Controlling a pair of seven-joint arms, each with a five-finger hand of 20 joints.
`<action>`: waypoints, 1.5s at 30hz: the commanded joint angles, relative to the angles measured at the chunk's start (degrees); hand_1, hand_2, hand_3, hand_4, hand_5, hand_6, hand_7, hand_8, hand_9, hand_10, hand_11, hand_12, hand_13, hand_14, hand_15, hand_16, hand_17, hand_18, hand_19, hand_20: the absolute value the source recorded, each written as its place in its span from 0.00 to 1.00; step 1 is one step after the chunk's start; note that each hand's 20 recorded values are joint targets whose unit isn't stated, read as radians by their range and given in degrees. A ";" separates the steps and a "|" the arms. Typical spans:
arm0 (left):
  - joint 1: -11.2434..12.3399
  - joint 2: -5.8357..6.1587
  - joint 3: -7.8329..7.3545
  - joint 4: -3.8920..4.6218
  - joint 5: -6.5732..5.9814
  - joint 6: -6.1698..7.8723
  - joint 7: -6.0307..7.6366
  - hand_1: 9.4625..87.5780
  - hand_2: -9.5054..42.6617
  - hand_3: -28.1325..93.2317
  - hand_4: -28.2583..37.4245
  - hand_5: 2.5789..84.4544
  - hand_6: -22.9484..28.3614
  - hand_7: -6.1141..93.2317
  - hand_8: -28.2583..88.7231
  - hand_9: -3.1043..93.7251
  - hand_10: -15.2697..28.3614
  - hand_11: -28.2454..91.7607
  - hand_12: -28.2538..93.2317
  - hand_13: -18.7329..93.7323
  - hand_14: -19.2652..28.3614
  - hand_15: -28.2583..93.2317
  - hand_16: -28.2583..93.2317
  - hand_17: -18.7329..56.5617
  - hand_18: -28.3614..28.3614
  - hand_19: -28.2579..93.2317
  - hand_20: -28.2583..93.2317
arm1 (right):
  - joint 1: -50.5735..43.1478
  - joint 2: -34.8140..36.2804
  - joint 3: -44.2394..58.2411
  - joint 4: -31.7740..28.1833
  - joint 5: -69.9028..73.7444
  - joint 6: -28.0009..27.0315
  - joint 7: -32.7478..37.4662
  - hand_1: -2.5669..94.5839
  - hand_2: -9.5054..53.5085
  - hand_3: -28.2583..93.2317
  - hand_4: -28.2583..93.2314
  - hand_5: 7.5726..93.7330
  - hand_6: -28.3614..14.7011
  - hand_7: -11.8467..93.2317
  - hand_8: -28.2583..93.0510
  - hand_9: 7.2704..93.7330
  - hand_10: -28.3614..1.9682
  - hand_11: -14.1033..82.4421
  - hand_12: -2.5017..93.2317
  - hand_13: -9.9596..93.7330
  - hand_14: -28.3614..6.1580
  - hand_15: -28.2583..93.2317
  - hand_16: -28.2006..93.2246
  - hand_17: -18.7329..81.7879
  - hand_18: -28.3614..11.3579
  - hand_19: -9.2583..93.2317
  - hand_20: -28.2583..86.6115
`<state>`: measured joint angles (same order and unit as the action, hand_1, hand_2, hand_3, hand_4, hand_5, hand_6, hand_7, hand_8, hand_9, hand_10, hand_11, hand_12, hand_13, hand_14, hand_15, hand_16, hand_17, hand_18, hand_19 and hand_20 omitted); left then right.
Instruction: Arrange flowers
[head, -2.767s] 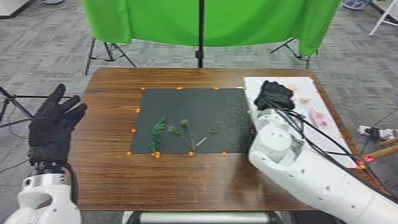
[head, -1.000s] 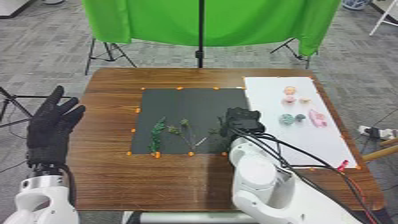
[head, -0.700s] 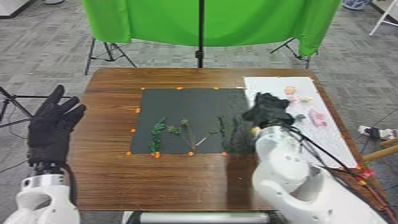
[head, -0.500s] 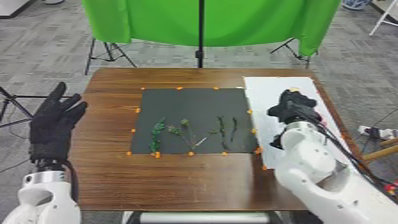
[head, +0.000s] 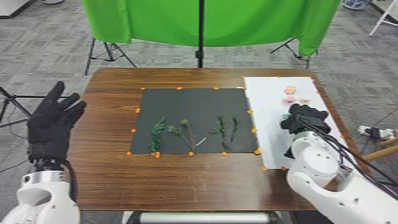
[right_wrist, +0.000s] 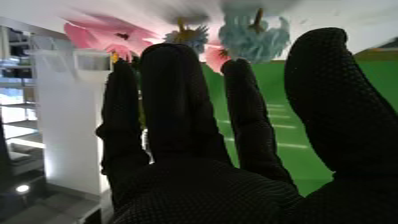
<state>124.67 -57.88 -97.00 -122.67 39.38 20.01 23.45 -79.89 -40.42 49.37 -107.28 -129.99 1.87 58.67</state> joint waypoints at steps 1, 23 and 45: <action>1.43 -1.26 -0.18 0.20 0.28 0.13 -0.95 0.15 0.32 0.91 0.00 0.38 0.58 0.14 0.17 0.36 0.77 0.43 0.32 0.34 0.95 0.68 0.14 0.11 0.96 0.66 0.27 | 2.68 -0.24 -3.21 2.66 -2.57 -0.27 -1.00 0.41 0.00 0.89 0.00 0.44 0.68 0.31 0.11 0.47 0.24 0.66 0.20 0.57 0.37 0.88 0.32 0.33 0.00 0.81 0.44; 1.31 -1.09 -1.07 -0.07 0.62 -0.08 -1.36 0.16 0.32 0.91 0.00 0.38 0.58 0.14 0.17 0.36 0.77 0.43 0.32 0.34 0.95 0.68 0.14 0.11 0.95 0.66 0.28 | 4.89 0.16 -8.60 -0.40 -11.44 12.67 -3.64 0.63 0.00 0.77 0.00 0.93 0.74 0.29 0.24 0.99 0.81 0.32 0.41 0.85 0.67 0.74 0.46 0.46 0.19 0.86 0.47; -9.21 4.00 2.31 0.33 0.95 1.38 -1.63 0.16 0.32 0.91 0.00 0.38 0.58 0.13 0.17 0.36 0.77 0.43 0.32 0.34 0.95 0.68 0.14 0.11 0.95 0.66 0.28 | 27.04 -35.11 -31.20 16.01 -11.46 5.26 -28.58 0.60 0.00 0.80 0.00 0.90 0.73 0.32 0.24 0.94 0.76 0.47 0.43 0.82 0.65 0.82 0.43 0.43 0.21 0.86 0.49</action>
<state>118.10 -55.44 -96.21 -122.52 40.10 20.33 22.03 -51.61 -67.46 18.91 -93.42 -138.19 8.92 33.07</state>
